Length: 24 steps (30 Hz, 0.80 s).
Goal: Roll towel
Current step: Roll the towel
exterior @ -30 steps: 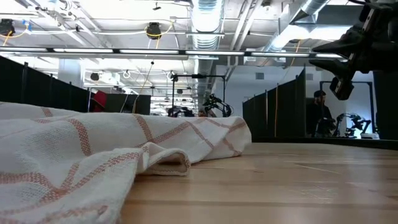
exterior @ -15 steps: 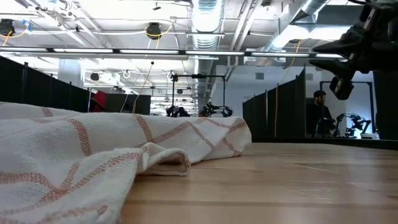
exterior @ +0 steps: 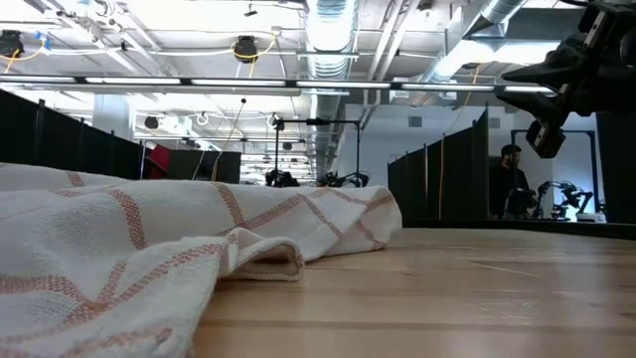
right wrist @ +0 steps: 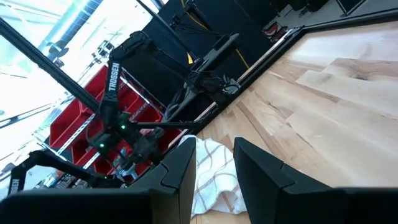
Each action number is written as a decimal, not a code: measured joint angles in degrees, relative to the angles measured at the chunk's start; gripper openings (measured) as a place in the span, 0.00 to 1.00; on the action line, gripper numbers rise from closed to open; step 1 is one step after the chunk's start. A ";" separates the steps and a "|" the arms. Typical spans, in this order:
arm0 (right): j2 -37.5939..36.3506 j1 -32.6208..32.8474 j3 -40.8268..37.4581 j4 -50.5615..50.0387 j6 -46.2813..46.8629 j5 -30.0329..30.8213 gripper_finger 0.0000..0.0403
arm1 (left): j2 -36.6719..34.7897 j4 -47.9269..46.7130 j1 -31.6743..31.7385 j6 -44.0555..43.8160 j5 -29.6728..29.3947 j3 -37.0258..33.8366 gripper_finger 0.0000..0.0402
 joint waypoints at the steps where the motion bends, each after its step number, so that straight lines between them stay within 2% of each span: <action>1: 0.01 0.00 0.00 0.00 0.01 0.00 0.24 | 0.00 0.87 0.00 0.74 -0.03 -0.98 0.46; 12: 0.01 0.00 0.00 -0.02 1.96 -0.04 0.24 | 0.00 12.10 0.81 4.58 -0.39 -7.40 0.46; 24: 0.01 0.00 0.00 0.19 2.82 -0.24 0.24 | 2.57 12.97 -0.40 4.99 1.98 -7.42 0.46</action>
